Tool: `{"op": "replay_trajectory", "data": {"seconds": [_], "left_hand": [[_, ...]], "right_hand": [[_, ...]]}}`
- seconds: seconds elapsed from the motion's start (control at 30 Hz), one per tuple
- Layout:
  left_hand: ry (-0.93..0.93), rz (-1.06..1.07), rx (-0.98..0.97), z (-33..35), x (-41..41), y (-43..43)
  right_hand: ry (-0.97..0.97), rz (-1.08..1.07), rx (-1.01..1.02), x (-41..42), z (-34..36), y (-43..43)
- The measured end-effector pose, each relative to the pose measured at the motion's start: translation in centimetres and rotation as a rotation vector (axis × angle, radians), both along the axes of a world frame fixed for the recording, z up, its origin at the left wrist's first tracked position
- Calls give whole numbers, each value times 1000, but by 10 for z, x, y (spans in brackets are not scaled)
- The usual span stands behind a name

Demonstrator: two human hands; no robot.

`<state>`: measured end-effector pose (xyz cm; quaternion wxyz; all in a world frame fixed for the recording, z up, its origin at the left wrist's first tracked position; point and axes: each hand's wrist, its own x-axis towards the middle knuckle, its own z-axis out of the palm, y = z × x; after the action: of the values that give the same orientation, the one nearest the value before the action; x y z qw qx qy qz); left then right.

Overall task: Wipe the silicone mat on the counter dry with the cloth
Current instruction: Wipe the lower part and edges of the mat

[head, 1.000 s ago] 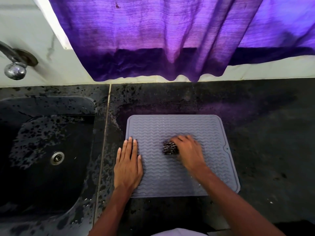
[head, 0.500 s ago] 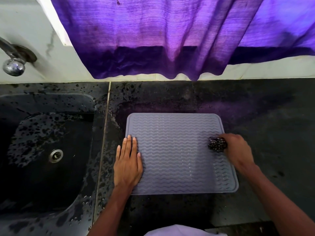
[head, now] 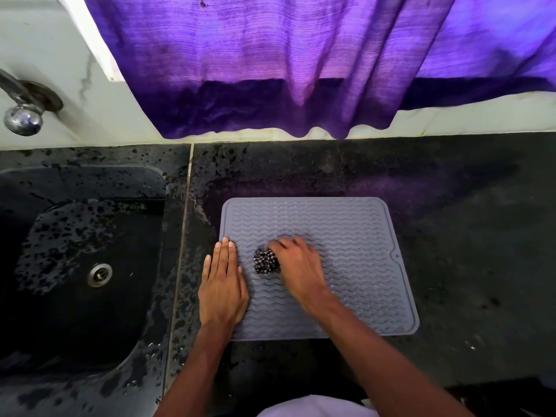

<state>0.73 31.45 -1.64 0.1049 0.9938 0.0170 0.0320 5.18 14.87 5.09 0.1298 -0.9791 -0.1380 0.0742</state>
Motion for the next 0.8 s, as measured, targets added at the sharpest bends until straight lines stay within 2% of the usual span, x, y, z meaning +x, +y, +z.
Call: {"op": "replay_trajectory", "data": {"seconds": [0.2,0.57,0.7,0.8], "left_hand": [[-4,12,-6,0,-1,-1],[-11,11,1,-5,0,-1],[-9,12,-19,-4,-1,-1],[-6,3,-31,-3,-2,0]], "right_hand": [[28,-76,-25,2,6,-72],[94,-444,-158,-6,23,-215],[49,-396,-116,-8,29,-191],[-18,-270,55,-13,29,-127]]}}
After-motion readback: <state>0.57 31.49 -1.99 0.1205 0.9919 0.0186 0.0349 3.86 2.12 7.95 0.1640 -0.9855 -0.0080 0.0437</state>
